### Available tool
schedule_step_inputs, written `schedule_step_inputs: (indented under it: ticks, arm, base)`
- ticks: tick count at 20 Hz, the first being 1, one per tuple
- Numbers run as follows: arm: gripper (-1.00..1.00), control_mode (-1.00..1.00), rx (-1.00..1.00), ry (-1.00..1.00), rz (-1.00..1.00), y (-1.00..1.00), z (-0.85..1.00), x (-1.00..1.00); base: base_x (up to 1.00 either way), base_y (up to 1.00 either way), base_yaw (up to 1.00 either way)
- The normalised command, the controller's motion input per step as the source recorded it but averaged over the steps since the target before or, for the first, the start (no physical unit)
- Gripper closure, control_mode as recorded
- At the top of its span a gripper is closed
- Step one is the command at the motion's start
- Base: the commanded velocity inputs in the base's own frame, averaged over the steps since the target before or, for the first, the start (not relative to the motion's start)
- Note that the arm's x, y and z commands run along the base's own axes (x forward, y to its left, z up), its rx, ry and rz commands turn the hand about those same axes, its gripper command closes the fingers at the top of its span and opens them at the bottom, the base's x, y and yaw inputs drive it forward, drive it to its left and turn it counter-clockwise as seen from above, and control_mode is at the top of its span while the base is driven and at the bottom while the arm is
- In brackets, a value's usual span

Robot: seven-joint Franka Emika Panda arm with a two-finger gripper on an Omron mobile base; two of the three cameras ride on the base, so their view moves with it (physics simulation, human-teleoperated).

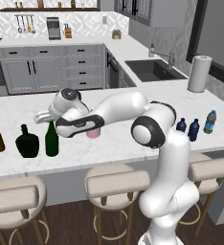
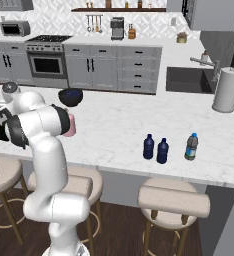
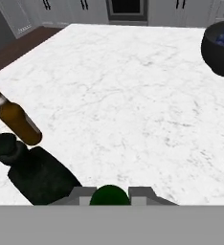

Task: Move the plastic bottles in the middle to the plastics group, and the glass bottles in the middle to the glass group.

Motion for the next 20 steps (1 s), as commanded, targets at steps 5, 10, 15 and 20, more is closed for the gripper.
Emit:
schedule_step_inputs:
  ticks: [5, 10, 15, 20]
  arm:
    - [1.00, -1.00, 0.00, 0.00, 0.00, 0.11, -0.25, 0.06]
    - [-1.00, -1.00, 0.00, 0.00, 0.00, -0.01, -0.22, -0.03]
    - [-1.00, -1.00, 0.00, -0.03, 0.00, -0.03, 0.11, -0.10]
    - [-1.00, -1.00, 0.09, -0.13, 0.00, -0.11, 0.57, -0.01]
  base:
    - [0.00, 0.00, 0.00]
    - [0.00, 0.00, 0.00]
    - [0.00, 0.00, 0.00]
    - [0.00, 0.00, 0.00]
